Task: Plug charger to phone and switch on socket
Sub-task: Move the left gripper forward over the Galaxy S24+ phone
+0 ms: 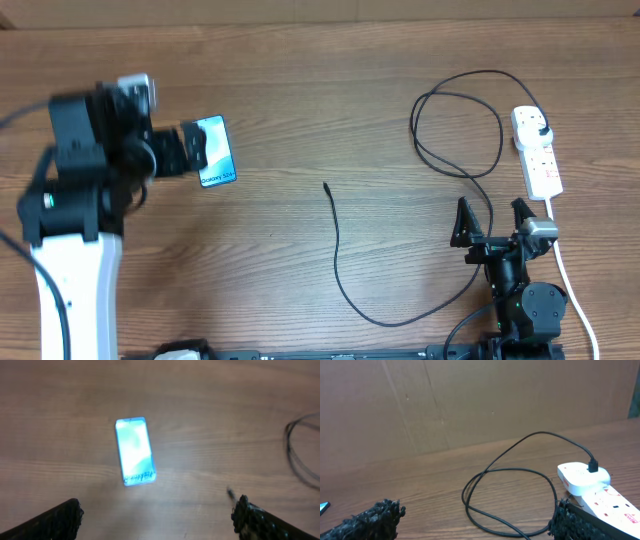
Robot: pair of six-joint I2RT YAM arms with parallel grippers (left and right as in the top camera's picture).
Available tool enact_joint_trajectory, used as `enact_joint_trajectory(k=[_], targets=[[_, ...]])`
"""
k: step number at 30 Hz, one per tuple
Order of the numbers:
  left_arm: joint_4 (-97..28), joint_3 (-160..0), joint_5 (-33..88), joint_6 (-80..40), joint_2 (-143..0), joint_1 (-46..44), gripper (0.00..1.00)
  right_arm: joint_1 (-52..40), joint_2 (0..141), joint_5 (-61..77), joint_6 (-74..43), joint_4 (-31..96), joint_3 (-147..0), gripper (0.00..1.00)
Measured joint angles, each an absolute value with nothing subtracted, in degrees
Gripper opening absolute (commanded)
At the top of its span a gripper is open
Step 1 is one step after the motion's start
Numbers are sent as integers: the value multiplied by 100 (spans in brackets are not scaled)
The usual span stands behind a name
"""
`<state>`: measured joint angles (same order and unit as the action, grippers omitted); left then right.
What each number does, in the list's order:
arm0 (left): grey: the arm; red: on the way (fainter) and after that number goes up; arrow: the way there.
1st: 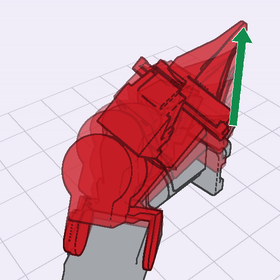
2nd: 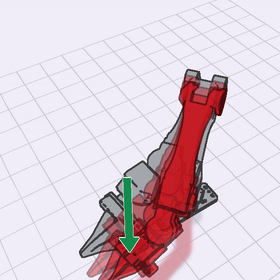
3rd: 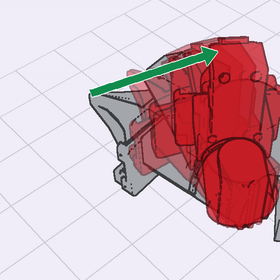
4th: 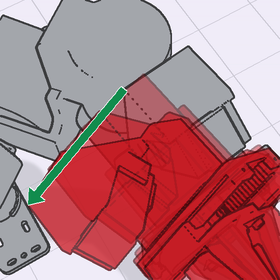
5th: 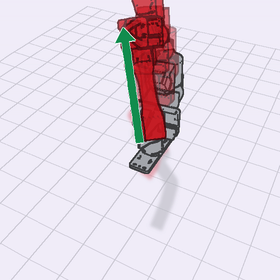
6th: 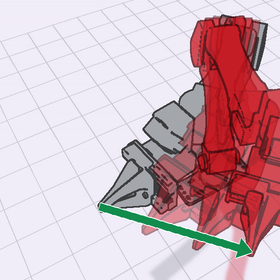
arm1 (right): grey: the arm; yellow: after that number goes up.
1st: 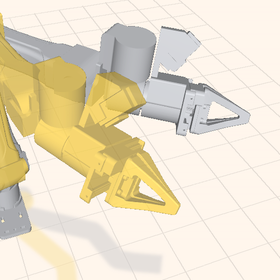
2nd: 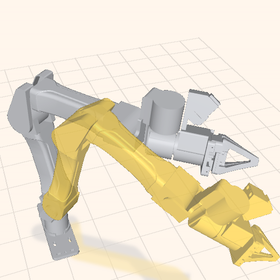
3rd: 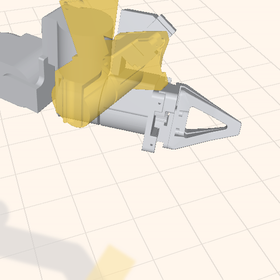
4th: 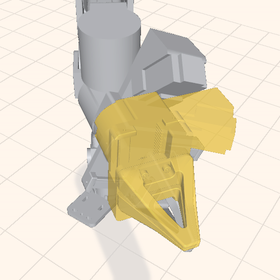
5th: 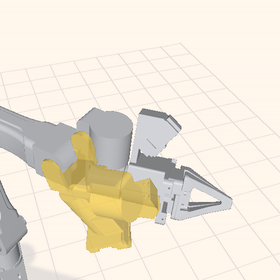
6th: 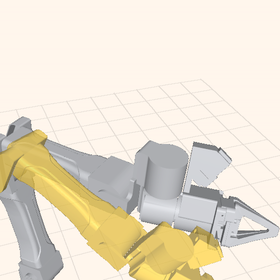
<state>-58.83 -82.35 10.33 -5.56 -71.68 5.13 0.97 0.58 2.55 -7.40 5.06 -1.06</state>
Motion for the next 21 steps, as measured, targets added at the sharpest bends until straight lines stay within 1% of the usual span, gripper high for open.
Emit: enact_joint_trajectory(k=[4, 9, 10, 14, 17, 21], targets=[[-5771, -8508, 1343, -633, -7918, 530, 100, 99, 58, 255, -740, 513, -106, 100], [-6093, -8591, 1094, -1750, -8851, 530, 100, 97, 58, 252, -740, 506, -106, 100], [-6252, -8733, 1070, -1876, -9091, 530, 100, 97, 58, 255, -742, 513, -106, 100], [-7262, -10143, 746, -2137, -10440, 456, 100, 97, 58, 255, -742, 513, -106, 100], [-7360, -10580, 484, -2307, -11006, 336, 100, 97, 58, 255, -742, 513, -106, 100], [-7376, -10656, 296, -2519, -11450, 268, 100, 99, 58, 255, -740, 513, -106, 100]])
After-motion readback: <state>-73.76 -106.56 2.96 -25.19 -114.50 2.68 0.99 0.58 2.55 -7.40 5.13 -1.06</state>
